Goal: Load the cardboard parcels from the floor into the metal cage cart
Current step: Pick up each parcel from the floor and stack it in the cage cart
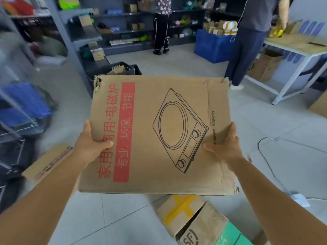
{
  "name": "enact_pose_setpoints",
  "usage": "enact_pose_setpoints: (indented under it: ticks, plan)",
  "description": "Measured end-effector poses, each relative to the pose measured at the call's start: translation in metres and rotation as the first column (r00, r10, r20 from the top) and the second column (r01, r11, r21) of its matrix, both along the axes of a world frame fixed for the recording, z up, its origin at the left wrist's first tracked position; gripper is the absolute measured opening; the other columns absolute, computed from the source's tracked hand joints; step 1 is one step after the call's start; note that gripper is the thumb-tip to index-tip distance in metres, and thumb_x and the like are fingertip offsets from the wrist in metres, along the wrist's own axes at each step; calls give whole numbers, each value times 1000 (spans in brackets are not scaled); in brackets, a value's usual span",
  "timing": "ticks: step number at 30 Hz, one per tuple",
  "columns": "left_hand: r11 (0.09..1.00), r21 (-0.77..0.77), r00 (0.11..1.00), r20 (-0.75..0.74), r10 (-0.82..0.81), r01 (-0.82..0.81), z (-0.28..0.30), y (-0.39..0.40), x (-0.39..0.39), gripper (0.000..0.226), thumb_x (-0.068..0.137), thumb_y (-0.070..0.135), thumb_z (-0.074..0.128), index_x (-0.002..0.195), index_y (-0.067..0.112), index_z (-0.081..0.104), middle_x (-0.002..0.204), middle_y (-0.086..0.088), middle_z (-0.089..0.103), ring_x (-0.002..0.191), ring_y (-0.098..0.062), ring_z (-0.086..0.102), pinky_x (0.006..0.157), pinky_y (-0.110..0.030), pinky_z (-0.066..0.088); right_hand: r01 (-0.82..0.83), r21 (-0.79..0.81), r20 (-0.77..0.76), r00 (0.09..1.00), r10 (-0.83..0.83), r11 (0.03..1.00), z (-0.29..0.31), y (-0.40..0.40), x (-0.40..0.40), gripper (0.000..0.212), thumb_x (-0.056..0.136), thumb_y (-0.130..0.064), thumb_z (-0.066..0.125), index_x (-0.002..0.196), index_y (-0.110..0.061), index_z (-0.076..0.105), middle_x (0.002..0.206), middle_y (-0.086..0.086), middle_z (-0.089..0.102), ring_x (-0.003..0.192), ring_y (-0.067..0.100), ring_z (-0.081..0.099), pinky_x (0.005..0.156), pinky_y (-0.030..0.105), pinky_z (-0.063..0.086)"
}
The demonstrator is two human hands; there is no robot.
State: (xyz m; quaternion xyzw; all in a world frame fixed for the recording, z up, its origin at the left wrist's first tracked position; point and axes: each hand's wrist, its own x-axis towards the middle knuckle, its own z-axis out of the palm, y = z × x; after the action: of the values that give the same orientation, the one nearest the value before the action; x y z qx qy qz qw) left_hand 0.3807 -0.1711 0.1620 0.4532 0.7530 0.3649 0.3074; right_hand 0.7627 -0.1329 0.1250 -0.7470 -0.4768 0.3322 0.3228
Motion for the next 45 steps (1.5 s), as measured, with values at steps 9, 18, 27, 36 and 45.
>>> enact_pose_setpoints:
  ticks: [9, 18, 27, 36, 45]
  plan:
    - [966, 138, 974, -24, 224, -219, 74, -96, -68, 65, 76, 11, 78, 123, 26, 36, 104, 2, 65, 89, -16, 65, 65, -31, 50, -283, 108, 11, 959, 283, 953, 75, 20, -90, 119, 66, -30, 87, 148, -39, 1, 140, 11, 36, 126, 41, 40, 101, 60, 39]
    - [827, 243, 858, 46, 512, -507, 113, -222, -113, 70, 77, 9, 76, 122, 37, 31, 103, 6, 63, 86, -19, 67, 67, -39, 57, -554, 215, 20, 826, 564, 804, 127, -4, -203, 114, 61, -33, 87, 145, -37, 10, 138, 10, 39, 125, 39, 43, 102, 61, 39]
    - [641, 298, 687, 75, 723, -708, 149, -361, -177, 59, 75, 7, 77, 115, 27, 39, 98, 1, 70, 78, -24, 73, 68, -48, 60, -735, 307, -14, 632, 775, 605, 165, -67, -346, 124, 64, -27, 89, 149, -44, 0, 151, 6, 29, 134, 34, 36, 106, 63, 34]
    - [445, 347, 507, 112, 855, -826, 177, -501, -261, 62, 77, 2, 76, 113, 28, 33, 97, -1, 66, 76, -23, 69, 60, -43, 59, -808, 396, -45, 457, 888, 436, 190, -168, -506, 117, 64, -21, 89, 149, -35, 11, 147, 7, 33, 132, 31, 38, 104, 56, 39]
    - [259, 332, 304, 91, 948, -907, 174, -630, -327, 66, 77, 8, 77, 124, 19, 33, 100, -4, 65, 73, -19, 67, 53, -35, 55, -876, 390, -13, 304, 953, 285, 198, -280, -642, 123, 59, -27, 91, 149, -39, 8, 148, 8, 32, 131, 34, 39, 106, 57, 37]
